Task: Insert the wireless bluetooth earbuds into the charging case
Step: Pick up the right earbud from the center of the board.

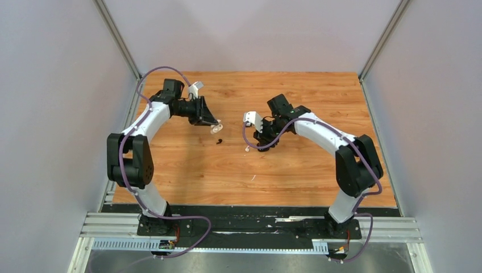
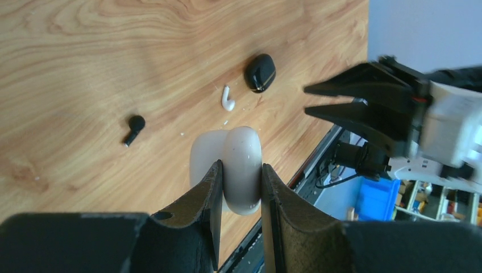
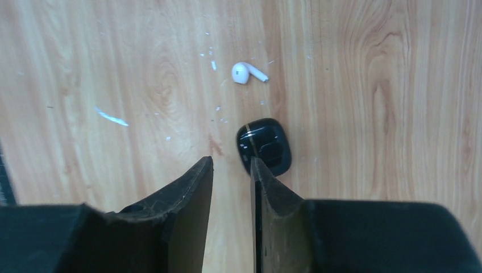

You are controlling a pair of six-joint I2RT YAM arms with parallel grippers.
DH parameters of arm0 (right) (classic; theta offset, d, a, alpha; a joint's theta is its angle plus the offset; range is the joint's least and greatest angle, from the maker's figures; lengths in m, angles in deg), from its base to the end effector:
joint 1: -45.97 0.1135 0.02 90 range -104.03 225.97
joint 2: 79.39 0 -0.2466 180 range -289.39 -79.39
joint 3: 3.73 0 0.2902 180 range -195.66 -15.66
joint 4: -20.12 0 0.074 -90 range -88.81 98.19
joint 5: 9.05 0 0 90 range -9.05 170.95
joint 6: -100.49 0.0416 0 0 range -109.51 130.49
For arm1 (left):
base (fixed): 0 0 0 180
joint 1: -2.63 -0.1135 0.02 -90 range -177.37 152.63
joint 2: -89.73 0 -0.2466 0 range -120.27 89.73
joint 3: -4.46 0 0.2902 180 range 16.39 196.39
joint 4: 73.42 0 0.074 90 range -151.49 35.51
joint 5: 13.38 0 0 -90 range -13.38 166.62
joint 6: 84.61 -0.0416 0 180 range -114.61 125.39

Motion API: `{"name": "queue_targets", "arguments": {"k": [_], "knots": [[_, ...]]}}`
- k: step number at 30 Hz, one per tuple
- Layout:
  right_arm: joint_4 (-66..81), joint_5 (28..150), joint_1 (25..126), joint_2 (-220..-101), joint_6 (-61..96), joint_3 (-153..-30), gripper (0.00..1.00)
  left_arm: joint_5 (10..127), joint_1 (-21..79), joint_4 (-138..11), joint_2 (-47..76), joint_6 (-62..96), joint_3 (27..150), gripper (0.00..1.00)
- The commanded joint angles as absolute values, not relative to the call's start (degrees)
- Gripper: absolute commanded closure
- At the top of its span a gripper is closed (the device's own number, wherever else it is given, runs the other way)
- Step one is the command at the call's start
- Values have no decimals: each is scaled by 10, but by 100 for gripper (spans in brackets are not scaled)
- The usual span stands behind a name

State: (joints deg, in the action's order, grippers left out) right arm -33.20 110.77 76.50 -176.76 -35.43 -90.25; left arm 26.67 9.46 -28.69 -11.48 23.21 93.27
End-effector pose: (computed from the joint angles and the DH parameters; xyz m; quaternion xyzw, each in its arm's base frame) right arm 0.3208 0.2132 0.2043 -0.6280 0.7043 0.2196 0.2476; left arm 0.3994 -0.0799 0.2084 0.0357 0.8769 -0.4504 0.1641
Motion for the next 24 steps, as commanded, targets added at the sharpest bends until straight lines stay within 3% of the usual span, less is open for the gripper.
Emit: {"name": "queue_targets", "arguments": {"k": [1,13,24], "knots": [[-268,1087,775,-1819,-460,-929,69,268,89,-244,-40,188,920,100],[-217,1054,804,-1954,-480,-1012,63,277,34,-183,-5,137,930,100],[-214,1027,846,-1942,-523,-944,62,274,32,-192,10,143,913,100]]}}
